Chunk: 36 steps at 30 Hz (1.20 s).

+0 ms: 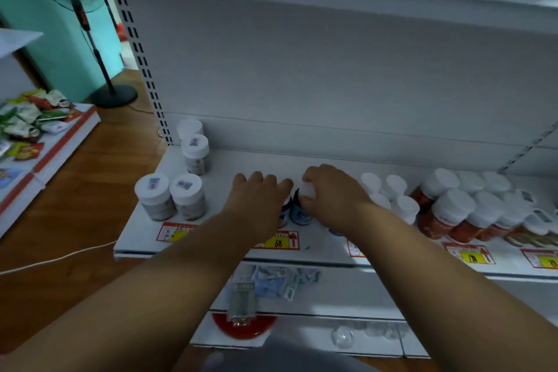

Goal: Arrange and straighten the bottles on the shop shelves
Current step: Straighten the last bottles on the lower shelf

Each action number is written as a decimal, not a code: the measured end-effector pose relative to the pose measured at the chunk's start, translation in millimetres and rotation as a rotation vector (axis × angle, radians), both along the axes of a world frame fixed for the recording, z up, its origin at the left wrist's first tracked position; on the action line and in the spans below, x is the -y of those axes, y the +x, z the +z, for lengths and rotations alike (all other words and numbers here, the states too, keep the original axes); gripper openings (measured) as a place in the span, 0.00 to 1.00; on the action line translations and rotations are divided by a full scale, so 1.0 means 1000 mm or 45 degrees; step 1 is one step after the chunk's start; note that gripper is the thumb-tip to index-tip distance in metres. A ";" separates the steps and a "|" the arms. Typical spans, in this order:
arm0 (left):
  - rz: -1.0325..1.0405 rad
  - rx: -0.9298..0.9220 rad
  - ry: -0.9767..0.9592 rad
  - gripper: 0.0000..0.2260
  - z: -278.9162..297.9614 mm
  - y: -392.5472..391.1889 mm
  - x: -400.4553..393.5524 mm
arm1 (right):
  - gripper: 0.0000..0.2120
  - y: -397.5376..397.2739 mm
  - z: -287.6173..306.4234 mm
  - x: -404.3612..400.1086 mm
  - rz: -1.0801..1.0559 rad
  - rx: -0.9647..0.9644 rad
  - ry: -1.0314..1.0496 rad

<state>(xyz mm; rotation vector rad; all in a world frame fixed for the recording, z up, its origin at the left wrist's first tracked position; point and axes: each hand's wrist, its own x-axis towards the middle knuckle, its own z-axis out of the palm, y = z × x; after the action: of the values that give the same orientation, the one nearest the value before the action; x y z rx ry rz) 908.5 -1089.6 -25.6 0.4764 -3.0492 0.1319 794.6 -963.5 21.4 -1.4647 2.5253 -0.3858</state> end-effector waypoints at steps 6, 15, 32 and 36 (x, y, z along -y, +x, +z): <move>0.043 -0.028 -0.003 0.26 -0.002 0.002 0.004 | 0.06 0.005 -0.009 0.003 0.037 -0.003 0.011; 0.018 -0.093 0.098 0.33 0.003 0.003 0.006 | 0.18 0.004 -0.011 0.004 0.039 -0.117 0.034; 0.203 -0.264 0.143 0.27 0.053 0.127 0.115 | 0.15 0.060 0.000 0.212 0.141 0.083 -0.051; 0.193 -0.236 0.185 0.29 0.047 0.142 0.130 | 0.08 0.069 -0.011 0.233 0.125 0.086 -0.007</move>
<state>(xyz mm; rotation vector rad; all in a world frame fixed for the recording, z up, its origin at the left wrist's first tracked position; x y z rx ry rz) 1050.8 -1219.3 21.5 0.6875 -2.8513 -0.1225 864.1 -1196.5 9.9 -1.5439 2.3910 -0.4191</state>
